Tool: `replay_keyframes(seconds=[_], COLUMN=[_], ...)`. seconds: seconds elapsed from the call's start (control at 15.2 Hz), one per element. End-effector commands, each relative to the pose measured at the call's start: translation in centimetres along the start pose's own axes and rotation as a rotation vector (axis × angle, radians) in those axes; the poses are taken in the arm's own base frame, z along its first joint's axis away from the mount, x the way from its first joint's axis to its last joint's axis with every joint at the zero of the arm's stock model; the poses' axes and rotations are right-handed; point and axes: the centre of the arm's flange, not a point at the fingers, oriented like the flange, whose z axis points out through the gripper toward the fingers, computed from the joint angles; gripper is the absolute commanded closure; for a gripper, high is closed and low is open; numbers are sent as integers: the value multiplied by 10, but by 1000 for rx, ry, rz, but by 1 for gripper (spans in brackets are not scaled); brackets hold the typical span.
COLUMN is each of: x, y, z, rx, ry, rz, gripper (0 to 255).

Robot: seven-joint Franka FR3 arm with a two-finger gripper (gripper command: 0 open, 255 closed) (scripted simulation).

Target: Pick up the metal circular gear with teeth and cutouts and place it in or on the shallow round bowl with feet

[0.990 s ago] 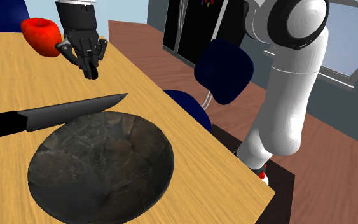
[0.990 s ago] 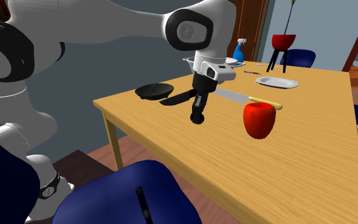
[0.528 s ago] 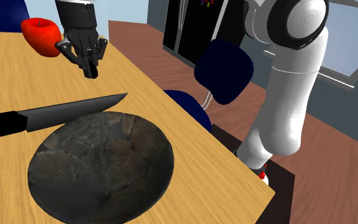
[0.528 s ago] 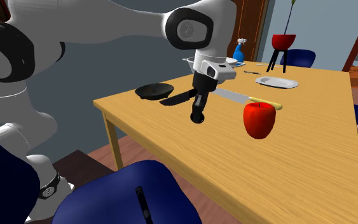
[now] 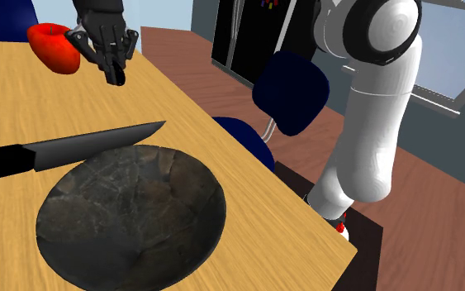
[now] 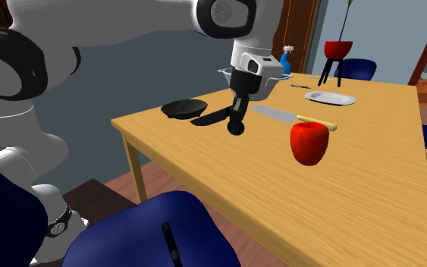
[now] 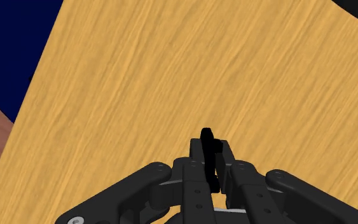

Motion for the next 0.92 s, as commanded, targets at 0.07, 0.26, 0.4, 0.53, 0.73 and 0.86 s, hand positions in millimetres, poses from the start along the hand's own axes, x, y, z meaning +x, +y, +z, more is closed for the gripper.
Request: replay_keyframes(seconds=[0.07, 0.26, 0.4, 0.53, 0.73, 0.86], x=[-1, -4, -5, -6, -9, -10], y=[1, 1, 1, 1, 1, 1], z=[-16, -32, -43, -53, -69, -78], rx=[0, 0, 0, 0, 0, 0], ry=[0, 0, 0, 0, 0, 0], rz=[0, 0, 0, 0, 0, 0], gripper=[255, 255, 255, 255, 255, 255])
